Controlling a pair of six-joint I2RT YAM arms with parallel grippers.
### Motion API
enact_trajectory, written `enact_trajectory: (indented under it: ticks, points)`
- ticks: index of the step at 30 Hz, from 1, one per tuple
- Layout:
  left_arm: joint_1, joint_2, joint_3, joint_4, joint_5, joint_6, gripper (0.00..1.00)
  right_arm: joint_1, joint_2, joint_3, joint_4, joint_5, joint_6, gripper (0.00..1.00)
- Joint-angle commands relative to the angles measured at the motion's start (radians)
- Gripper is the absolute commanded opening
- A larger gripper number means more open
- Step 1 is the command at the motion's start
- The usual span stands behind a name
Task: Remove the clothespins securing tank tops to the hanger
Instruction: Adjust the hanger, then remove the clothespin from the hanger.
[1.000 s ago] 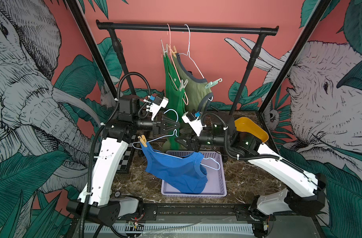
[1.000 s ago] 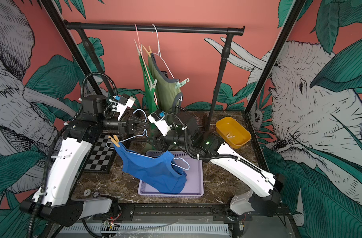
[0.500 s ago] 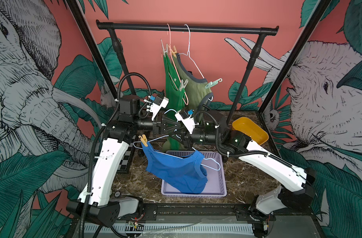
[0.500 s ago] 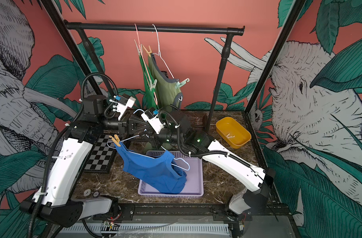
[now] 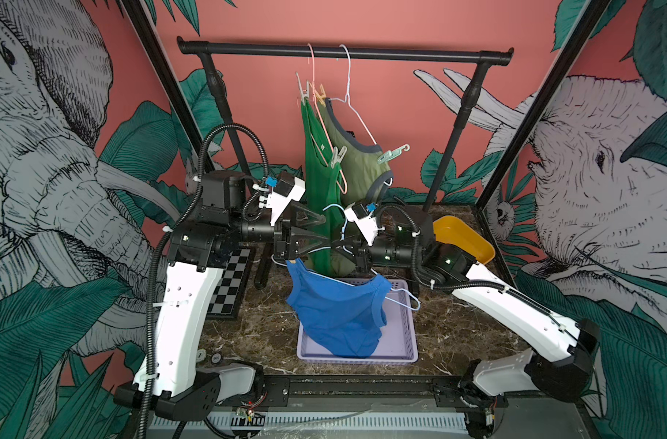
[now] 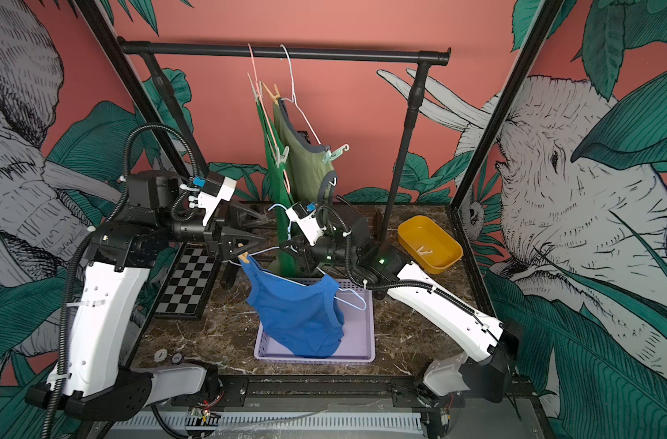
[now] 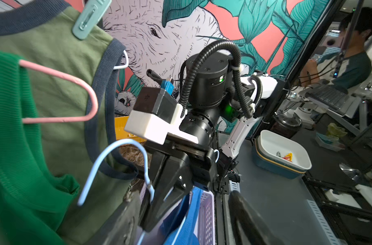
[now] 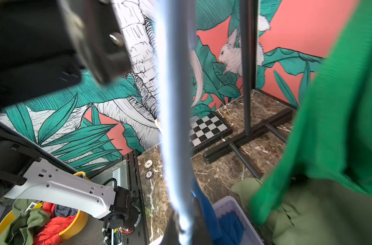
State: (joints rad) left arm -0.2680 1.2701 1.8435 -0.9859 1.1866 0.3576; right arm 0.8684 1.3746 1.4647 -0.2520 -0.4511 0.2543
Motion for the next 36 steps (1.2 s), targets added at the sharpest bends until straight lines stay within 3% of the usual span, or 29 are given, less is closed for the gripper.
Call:
enact_trajectory:
  ticks: [1, 5, 9, 15, 21, 36]
  points:
    - [-0.007, -0.012, 0.049, -0.22, -0.101, 0.257, 0.79, -0.024, -0.084, 0.009, 0.031, -0.095, -0.023, 0.0]
    - [-0.007, -0.005, 0.062, -0.339, -0.166, 0.423, 0.86, -0.032, -0.13, 0.032, -0.071, -0.134, -0.092, 0.0]
    - [-0.007, -0.01, 0.042, -0.355, -0.227, 0.48, 0.87, -0.032, -0.171, 0.048, -0.156, -0.144, -0.15, 0.0]
    - [-0.007, 0.001, 0.05, -0.435, -0.176, 0.57, 0.86, -0.035, -0.229, 0.039, -0.209, -0.124, -0.204, 0.0]
    - [-0.007, 0.012, 0.017, -0.516, -0.082, 0.656, 0.75, -0.039, -0.236, 0.043, -0.216, -0.121, -0.222, 0.0]
    - [-0.007, 0.0, -0.064, -0.514, -0.021, 0.67, 0.45, -0.048, -0.194, 0.104, -0.215, -0.144, -0.235, 0.0]
